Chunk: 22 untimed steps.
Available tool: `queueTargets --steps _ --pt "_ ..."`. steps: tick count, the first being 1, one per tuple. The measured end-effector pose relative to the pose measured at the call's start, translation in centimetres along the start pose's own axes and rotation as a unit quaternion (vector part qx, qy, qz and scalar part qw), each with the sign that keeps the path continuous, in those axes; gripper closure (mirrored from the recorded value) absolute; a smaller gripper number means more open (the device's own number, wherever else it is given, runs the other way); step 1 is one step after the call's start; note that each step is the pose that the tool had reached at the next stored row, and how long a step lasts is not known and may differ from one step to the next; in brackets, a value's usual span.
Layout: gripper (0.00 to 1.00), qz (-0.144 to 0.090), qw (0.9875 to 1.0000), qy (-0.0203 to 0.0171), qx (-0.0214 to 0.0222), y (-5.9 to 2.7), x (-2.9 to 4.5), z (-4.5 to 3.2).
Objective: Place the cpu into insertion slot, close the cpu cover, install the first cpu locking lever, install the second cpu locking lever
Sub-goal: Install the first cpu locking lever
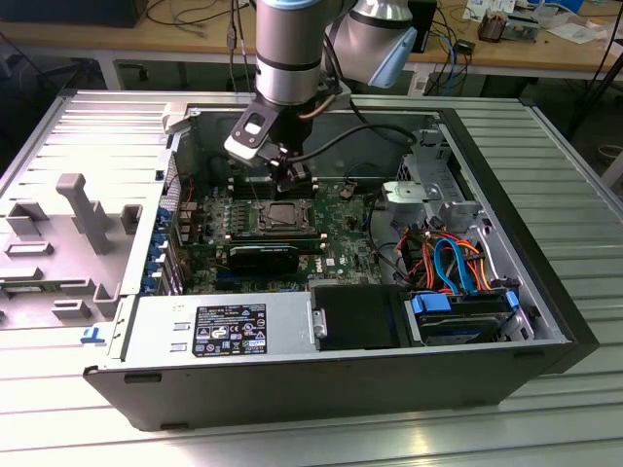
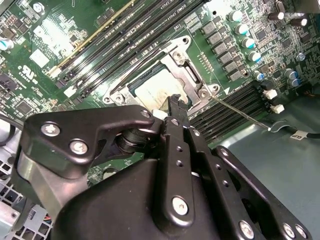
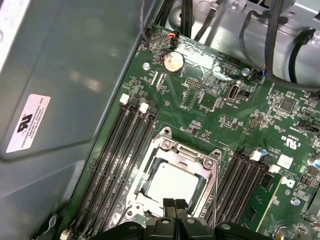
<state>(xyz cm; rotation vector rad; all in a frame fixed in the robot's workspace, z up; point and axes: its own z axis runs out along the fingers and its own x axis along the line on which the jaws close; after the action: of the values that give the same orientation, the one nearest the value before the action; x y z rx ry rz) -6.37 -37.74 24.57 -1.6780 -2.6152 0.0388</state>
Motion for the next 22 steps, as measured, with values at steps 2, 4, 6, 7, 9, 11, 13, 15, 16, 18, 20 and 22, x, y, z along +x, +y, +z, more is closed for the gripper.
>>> queueTargets --steps 2,4,6,7,9,11,13,15,16,18,20,22 --pt "0.89 -0.003 1.0 0.001 -0.0005 -0.01 0.0 0.01" --pt "0.89 -0.008 1.0 0.0017 -0.0008 0.0 0.0 0.02" --pt "0.89 -0.013 0.9999 0.0015 -0.0006 0.0 -0.01 0.01" --pt "0.89 -0.014 0.9999 0.0014 -0.0006 -0.01 -0.01 0.01" --pt "0.89 -0.018 0.9998 0.0013 -0.0006 -0.01 -0.01 0.01" --pt "0.89 -0.021 0.9998 0.0014 -0.0007 0.0 0.0 0.02" --pt "0.89 -0.023 0.9997 0.0014 -0.0006 0.0 0.0 0.02" --pt "0.89 -0.025 0.9997 0.0013 -0.0006 0.0 -0.01 0.02" --pt "0.89 -0.025 0.9997 0.0013 -0.0006 0.0 -0.01 0.01" --pt "0.89 -0.027 0.9996 0.0012 -0.0006 0.0 -0.01 0.02" --pt "0.89 -0.027 0.9996 0.0012 -0.0005 0.01 -0.01 0.01" --pt "0.89 -0.028 0.9996 0.0012 -0.0005 0.01 -0.01 0.01"
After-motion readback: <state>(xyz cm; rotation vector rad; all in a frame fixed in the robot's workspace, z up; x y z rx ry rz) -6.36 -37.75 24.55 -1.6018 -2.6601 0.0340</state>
